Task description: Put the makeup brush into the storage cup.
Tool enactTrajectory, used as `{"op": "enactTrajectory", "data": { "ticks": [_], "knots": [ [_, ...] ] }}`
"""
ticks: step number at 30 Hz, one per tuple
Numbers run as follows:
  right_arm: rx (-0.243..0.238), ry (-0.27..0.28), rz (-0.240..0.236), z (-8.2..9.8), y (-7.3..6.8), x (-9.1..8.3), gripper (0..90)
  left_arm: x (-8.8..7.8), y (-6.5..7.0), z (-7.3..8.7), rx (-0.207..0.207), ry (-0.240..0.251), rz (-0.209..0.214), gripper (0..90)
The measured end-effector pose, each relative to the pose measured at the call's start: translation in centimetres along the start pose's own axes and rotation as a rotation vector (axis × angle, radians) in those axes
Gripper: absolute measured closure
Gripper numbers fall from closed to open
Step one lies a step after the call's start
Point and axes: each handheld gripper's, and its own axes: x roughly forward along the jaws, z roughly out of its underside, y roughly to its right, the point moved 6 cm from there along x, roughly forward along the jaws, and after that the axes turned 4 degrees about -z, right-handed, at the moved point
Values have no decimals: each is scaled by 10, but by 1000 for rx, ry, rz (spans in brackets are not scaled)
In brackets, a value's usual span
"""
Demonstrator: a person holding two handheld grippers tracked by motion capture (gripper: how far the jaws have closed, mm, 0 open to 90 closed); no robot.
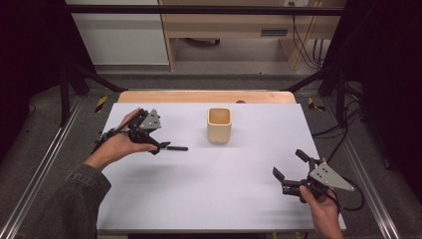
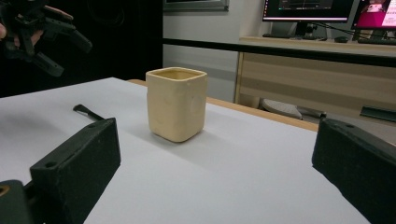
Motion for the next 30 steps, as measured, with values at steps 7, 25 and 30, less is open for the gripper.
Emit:
{"op": "enactTrajectory", "data": {
  "ticks": [7, 25, 30],
  "knots": [
    [2, -1, -2, 1, 0, 0, 15, 2, -4, -1, 16, -28, 0, 34],
    [11, -1, -2, 1, 0, 1, 16, 6, -6, -10, 75, -56, 17, 38],
    [9, -4, -7, 1, 0, 0, 16, 10, -4, -7, 70, -69, 24, 38]
  ]
}}
